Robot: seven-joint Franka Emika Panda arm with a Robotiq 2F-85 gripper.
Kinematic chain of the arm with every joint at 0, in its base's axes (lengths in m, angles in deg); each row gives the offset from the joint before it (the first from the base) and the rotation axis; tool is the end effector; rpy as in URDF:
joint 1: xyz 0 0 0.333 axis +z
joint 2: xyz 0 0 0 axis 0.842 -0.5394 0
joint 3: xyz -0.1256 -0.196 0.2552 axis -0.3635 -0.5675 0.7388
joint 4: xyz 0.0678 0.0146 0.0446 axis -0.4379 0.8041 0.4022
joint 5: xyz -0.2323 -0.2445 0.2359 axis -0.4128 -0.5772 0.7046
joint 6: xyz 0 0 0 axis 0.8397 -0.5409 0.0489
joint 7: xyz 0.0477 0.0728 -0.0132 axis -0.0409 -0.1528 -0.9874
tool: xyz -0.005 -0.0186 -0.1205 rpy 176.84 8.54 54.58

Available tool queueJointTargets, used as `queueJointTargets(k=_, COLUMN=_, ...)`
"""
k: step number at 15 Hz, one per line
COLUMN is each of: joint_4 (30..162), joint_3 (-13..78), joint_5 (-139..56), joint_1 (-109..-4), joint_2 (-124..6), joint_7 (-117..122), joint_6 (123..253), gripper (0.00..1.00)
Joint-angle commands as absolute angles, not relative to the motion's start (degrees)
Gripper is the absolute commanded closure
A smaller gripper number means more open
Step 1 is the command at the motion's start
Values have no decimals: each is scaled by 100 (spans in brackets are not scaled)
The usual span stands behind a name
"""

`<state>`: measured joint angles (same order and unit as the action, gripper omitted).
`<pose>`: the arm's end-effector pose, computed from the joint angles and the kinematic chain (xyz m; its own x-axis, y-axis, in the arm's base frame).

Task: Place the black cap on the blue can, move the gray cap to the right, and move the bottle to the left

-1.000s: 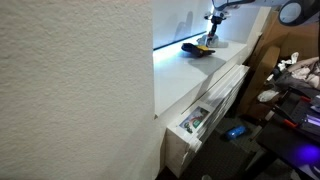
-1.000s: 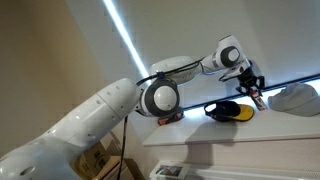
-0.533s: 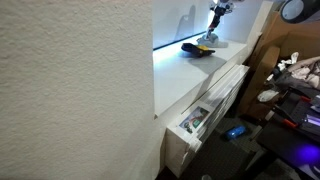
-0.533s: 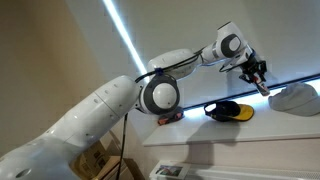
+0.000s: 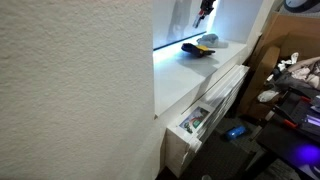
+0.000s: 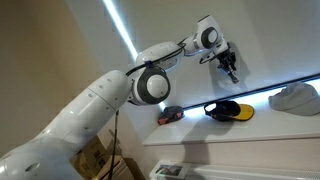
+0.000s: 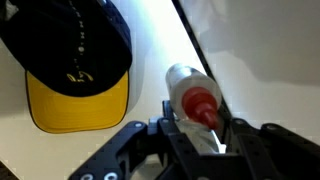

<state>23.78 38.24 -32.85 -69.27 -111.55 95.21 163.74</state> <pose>0.8640 -0.1662 0.3821 -0.3098 -0.9359 -0.1676 -0.8776 0.3493 -0.3284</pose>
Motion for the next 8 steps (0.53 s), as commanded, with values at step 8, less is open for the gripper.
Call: queueJointTargets(k=8, joint_4=2380, joint_3=3133, joint_5=-4751, joint_1=-4601, joint_2=-10853, joint_7=10027, joint_6=16060, gripper=84)
